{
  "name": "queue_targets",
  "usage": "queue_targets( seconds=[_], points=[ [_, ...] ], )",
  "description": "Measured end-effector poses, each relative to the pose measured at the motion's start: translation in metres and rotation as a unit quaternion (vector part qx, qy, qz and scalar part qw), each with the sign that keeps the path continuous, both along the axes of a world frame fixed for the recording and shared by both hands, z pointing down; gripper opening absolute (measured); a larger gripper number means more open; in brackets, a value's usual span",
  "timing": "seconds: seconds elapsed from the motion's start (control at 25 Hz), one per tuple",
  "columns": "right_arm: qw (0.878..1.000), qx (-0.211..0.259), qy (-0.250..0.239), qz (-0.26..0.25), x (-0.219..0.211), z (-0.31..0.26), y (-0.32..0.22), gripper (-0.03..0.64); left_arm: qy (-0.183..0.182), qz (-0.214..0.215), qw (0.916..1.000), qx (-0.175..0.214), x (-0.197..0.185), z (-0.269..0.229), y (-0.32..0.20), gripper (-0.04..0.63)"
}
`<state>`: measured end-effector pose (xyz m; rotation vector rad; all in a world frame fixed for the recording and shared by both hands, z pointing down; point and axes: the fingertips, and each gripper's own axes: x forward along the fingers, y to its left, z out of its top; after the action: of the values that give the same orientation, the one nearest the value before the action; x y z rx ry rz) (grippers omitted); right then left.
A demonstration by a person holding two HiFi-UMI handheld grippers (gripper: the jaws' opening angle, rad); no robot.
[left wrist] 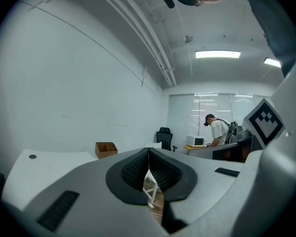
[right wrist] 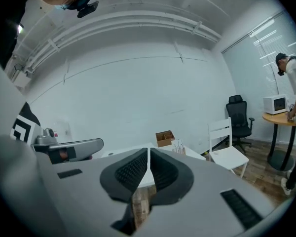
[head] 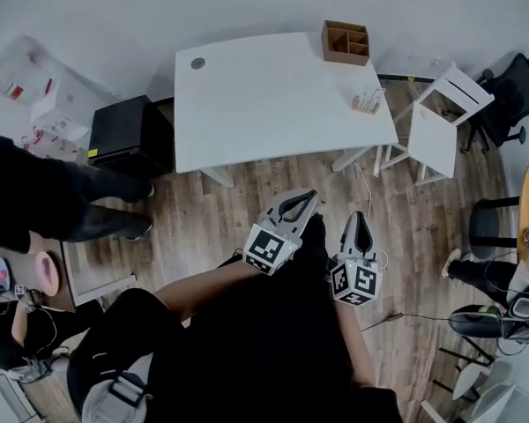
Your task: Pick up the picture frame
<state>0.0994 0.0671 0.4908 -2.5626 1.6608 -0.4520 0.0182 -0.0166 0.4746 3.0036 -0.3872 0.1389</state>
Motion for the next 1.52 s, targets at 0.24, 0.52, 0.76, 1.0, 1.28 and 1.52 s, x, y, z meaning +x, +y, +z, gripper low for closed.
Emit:
queue_targets(
  seconds=[0.24, 0.52, 0.76, 1.0, 1.28, 1.52],
  points=[
    [1.000, 0.015, -0.002, -0.023, 0.077, -0.002, -0.051, 0.037, -0.020, 0.005, 0.9986, 0.048, 0.076, 0.006, -0.030, 0.015],
    [0.999, -0.013, -0.004, -0.049, 0.165, 0.017, -0.093, 0.037, -0.045, -0.017, 0.9986, -0.020, 0.162, 0.041, -0.079, 0.015],
    [0.996, -0.038, -0.020, -0.074, 0.235, 0.050, -0.132, 0.037, -0.090, -0.026, 0.9938, -0.060, 0.232, 0.084, -0.114, 0.015],
    [0.990, -0.074, -0.023, -0.116, 0.274, 0.092, -0.170, 0.037, -0.131, -0.054, 0.9886, -0.051, 0.270, 0.117, -0.148, 0.017],
    [0.985, -0.110, -0.020, -0.134, 0.312, 0.139, -0.213, 0.038, -0.145, -0.099, 0.9830, -0.054, 0.289, 0.148, -0.189, 0.017],
    [0.978, -0.148, -0.028, -0.147, 0.341, 0.182, -0.240, 0.059, -0.153, -0.110, 0.9765, -0.105, 0.308, 0.187, -0.209, 0.018]
  ],
)
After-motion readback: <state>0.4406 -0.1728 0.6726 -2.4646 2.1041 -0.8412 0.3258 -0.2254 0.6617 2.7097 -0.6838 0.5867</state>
